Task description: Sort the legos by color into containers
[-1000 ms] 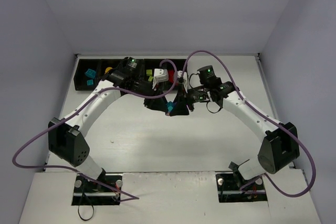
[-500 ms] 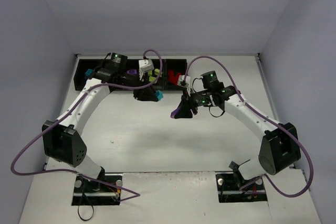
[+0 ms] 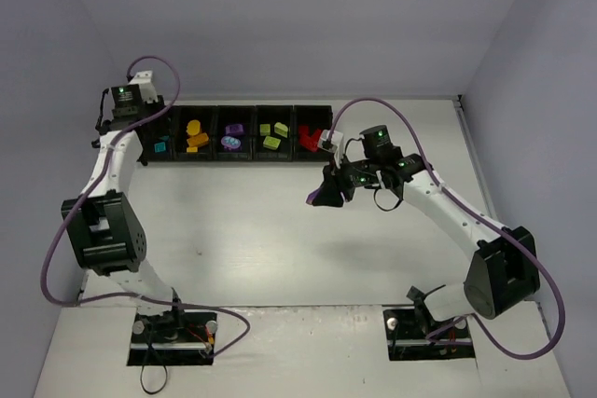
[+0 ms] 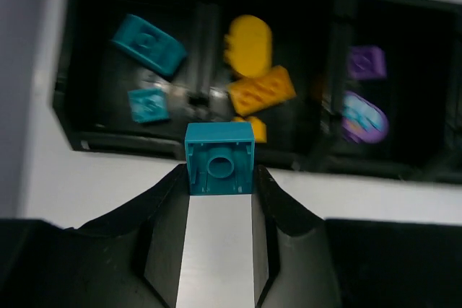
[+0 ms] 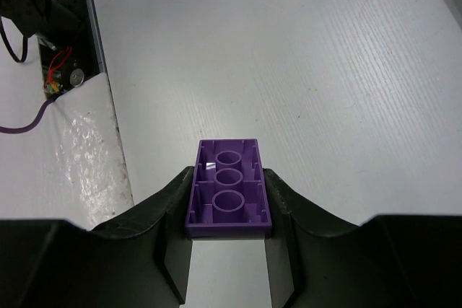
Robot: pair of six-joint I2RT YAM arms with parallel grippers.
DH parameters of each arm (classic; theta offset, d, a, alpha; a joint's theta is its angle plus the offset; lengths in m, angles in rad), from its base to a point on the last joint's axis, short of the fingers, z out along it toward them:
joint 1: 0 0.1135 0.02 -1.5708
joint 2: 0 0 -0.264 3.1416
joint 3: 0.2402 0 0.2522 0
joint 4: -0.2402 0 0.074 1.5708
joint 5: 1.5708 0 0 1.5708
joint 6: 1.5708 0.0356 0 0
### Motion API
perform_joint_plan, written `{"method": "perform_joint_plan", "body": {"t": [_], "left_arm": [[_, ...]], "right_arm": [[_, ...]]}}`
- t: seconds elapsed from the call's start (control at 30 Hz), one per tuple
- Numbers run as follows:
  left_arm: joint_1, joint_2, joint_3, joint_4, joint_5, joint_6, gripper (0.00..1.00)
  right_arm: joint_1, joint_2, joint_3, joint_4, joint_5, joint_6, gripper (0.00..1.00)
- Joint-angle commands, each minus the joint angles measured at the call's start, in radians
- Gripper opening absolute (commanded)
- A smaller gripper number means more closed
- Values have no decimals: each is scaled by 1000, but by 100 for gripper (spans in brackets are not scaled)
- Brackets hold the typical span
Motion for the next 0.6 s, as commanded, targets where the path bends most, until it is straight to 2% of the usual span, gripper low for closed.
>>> {"method": "perform_joint_plan", "body": {"t": [0.0,0.17,0.23,0.33,0.37,0.47,0.5,0.57], "left_arm": [[46,81,141,102,-178,-72,0],[85,263,267,82,-212,-69,2],[86,329,321,66,-215,-66,11],[93,387,371,51,-217,-62,17],[96,395,381,48,-218,-60,26],[99,409,398,48,-212,-48,37],[99,409,399,43,-214,-42,44],[99,405,399,40,-217,-33,48]], "right_arm": [[0,-53,27,53,12,22,0],[-1,-51,30,73,8,38,0],[0,-47,37,76,9,41,0],[0,-36,45,76,20,44,0],[0,-33,47,74,18,44,0],[0,-30,48,74,20,48,0],[0,-28,48,74,21,47,0],[0,-25,53,74,23,48,0]]}}
